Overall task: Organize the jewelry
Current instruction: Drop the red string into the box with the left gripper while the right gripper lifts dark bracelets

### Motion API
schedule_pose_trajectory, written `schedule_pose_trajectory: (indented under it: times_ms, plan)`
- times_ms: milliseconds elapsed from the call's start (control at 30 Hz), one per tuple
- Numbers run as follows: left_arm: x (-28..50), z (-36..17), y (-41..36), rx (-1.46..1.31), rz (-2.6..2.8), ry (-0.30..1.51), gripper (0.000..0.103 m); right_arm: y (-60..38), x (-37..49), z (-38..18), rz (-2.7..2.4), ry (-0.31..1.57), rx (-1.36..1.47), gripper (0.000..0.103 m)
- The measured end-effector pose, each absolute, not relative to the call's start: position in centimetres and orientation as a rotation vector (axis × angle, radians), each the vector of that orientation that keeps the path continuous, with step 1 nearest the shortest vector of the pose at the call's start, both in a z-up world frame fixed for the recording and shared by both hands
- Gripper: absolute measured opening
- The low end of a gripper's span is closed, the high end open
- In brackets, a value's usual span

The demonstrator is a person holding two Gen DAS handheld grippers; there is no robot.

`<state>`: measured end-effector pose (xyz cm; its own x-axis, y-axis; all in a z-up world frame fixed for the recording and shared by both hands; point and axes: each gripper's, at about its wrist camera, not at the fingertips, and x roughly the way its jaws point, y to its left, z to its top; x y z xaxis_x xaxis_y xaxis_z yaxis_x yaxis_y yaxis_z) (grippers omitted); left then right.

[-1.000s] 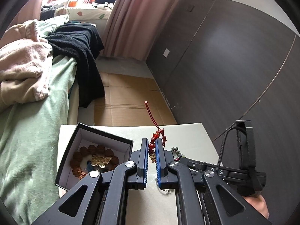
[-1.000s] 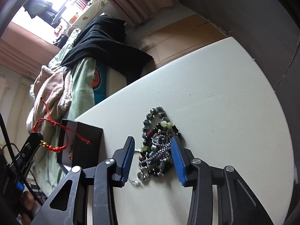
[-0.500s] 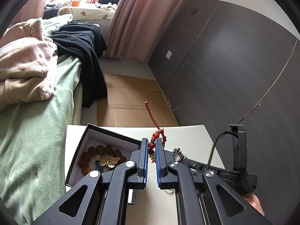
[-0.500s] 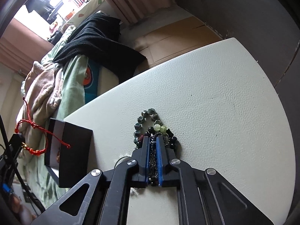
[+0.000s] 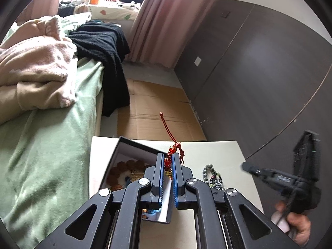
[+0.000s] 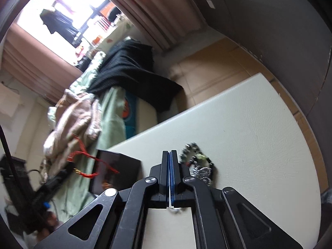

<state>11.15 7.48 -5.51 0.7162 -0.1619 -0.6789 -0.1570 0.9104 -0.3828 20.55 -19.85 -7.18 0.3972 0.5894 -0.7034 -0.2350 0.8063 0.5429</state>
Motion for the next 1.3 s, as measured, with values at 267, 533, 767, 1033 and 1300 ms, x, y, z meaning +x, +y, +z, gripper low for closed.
schedule_pose_trajectory:
  times_ms: [267,533,767,1033,1300]
  plan:
    - [10.6,-6.1,7.9,-0.426,0.001,0.809,0.007,-18.9,19.6,-6.4,0.510,1.057,0.297,0.002]
    - [10.6,-6.0,8.2,-0.440,-0.007,0.808,0.007,-18.4,20.9,-10.2,0.414,1.168,0.234,0.049]
    - [10.7,-6.1,8.2,-0.440,-0.009,0.810,0.007,-17.5,22.0,-12.2,0.421,1.197,0.208,0.045]
    - [11.0,-6.5,8.2,-0.436,-0.004,0.828,0.007,-17.9,21.8,-13.3,0.417,1.241,0.233,0.015]
    - [11.4,-7.5,8.2,-0.442,-0.004,0.868,0.007,-19.0,21.1,-11.4,0.499,1.189,0.353,0.004]
